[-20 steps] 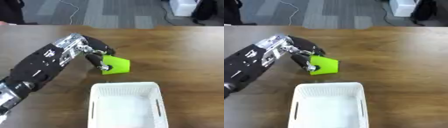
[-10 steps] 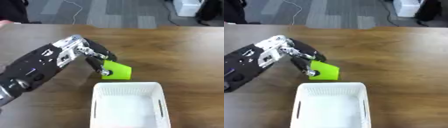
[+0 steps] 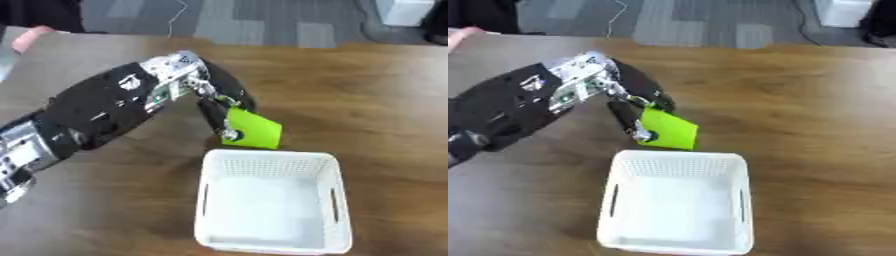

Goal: Pick up objects on the table and place them in the box.

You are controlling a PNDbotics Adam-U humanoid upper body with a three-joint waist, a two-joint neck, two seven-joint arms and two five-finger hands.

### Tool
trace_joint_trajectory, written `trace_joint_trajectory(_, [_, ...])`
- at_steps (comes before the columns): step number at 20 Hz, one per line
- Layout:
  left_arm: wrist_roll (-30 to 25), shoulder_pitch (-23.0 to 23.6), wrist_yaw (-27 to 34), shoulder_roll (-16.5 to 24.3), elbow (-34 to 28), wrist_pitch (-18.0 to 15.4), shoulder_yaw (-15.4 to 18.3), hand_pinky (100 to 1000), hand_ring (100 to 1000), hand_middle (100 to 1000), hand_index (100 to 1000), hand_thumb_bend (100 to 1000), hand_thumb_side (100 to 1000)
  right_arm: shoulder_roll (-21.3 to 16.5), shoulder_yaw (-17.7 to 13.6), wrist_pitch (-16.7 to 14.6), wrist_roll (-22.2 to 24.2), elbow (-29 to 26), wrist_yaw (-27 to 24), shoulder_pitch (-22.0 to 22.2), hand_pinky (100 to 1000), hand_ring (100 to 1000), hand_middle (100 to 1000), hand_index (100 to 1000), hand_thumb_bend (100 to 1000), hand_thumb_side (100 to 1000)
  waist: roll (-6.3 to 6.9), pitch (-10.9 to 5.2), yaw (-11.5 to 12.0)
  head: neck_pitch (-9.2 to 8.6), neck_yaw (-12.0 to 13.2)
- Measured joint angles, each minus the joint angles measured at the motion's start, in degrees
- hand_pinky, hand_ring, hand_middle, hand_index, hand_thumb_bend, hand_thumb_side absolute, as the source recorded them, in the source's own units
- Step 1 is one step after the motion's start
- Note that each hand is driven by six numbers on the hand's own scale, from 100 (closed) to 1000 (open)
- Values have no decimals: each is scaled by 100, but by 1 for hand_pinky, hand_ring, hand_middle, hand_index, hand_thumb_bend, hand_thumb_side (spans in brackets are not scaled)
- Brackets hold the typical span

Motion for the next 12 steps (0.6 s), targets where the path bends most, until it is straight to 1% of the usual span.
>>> trace_joint_trajectory(3, [126,-16,-456,-115,77,-126,28,1000,1000,1000,1000,1000,1000,-20,-7,36,-37,0,-11,0,247,426,572,566,100,1000,3,-20,0,0,77])
trace_joint_trajectory(6, [199,-13,-456,-206,186,-199,86,1000,1000,1000,1000,1000,1000,-41,-28,57,-59,0,-33,-2,247,426,572,566,100,1000,2,-23,-2,1,106])
trace_joint_trajectory(12, [235,86,-456,-410,401,-235,282,1000,1000,1000,1000,1000,1000,-41,-33,67,-65,0,-58,-28,246,426,572,566,100,1000,0,-21,-37,1,106])
